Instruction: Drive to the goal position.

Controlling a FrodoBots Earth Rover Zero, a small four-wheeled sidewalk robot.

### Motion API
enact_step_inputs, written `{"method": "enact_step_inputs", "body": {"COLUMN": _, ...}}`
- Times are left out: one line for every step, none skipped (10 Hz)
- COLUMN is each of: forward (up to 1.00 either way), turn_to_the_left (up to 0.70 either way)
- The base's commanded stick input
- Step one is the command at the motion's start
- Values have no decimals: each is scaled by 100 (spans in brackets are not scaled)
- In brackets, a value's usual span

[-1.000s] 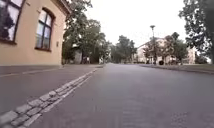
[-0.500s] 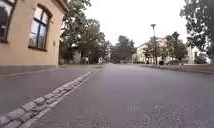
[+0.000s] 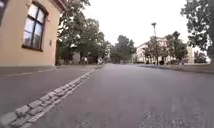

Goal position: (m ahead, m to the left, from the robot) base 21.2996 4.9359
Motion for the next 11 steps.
{"method": "enact_step_inputs", "body": {"forward": 70, "turn_to_the_left": 4}}
{"method": "enact_step_inputs", "body": {"forward": 70, "turn_to_the_left": 4}}
{"method": "enact_step_inputs", "body": {"forward": 70, "turn_to_the_left": 4}}
{"method": "enact_step_inputs", "body": {"forward": 70, "turn_to_the_left": 4}}
{"method": "enact_step_inputs", "body": {"forward": 70, "turn_to_the_left": 4}}
{"method": "enact_step_inputs", "body": {"forward": 70, "turn_to_the_left": 4}}
{"method": "enact_step_inputs", "body": {"forward": 70, "turn_to_the_left": 4}}
{"method": "enact_step_inputs", "body": {"forward": 70, "turn_to_the_left": 4}}
{"method": "enact_step_inputs", "body": {"forward": 70, "turn_to_the_left": 4}}
{"method": "enact_step_inputs", "body": {"forward": 70, "turn_to_the_left": 4}}
{"method": "enact_step_inputs", "body": {"forward": 70, "turn_to_the_left": 4}}
